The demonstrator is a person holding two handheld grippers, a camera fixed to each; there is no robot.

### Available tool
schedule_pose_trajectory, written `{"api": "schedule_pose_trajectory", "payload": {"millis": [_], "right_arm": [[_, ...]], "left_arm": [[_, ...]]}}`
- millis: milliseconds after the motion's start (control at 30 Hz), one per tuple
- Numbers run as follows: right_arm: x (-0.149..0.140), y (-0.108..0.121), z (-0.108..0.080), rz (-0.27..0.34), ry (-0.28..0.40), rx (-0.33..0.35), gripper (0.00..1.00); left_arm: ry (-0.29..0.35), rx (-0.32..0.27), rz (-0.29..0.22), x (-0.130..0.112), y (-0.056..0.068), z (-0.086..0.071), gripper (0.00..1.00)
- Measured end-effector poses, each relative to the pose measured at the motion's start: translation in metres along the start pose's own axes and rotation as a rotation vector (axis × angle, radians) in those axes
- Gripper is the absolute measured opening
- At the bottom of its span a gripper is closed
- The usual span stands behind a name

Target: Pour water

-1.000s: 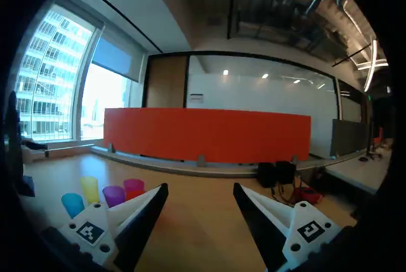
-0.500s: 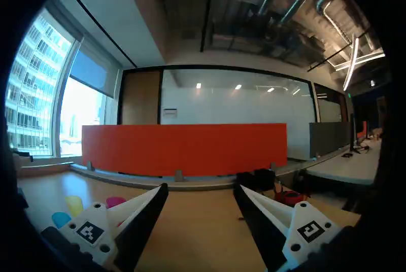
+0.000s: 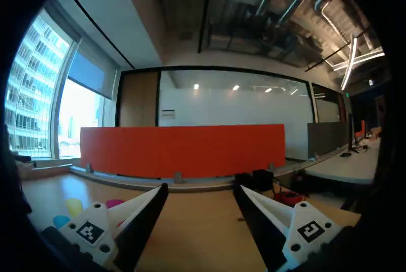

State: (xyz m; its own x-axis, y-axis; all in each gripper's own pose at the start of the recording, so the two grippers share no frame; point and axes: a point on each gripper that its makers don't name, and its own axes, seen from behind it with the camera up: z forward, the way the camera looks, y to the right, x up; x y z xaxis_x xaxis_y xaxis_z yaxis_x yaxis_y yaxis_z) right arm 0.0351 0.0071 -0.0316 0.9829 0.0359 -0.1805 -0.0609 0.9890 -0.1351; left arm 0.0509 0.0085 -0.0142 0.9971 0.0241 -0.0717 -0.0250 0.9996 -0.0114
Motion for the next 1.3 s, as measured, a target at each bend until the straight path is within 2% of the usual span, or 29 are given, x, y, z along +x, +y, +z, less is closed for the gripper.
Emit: {"api": "schedule_pose_trajectory", "payload": {"millis": [300,567,800,1300], "right_arm": [[-0.008,0.002,-0.003,0.008,-0.033,-0.011,0.99],[-0.007,-0.002,-0.004,0.037,-0.046,-0.006,0.99],[0.000,-0.005,-0.004,0.026,-0.042,-0.007,0.99],[0.004,-0.008,-0.004,0.022,-0.042,-0.013,0.99]], "left_arm": [[0.004,0.013,0.012,-0.007,0.002,0.007,0.98],[-0.004,0.024,0.039,-0.024,0.002,0.010,0.98],[-0.017,0.007,0.011,-0.043,0.007,0.010,0.98],[-0.041,0.005,-0.030,-0.064,0.003,0.010,0.98]]}}
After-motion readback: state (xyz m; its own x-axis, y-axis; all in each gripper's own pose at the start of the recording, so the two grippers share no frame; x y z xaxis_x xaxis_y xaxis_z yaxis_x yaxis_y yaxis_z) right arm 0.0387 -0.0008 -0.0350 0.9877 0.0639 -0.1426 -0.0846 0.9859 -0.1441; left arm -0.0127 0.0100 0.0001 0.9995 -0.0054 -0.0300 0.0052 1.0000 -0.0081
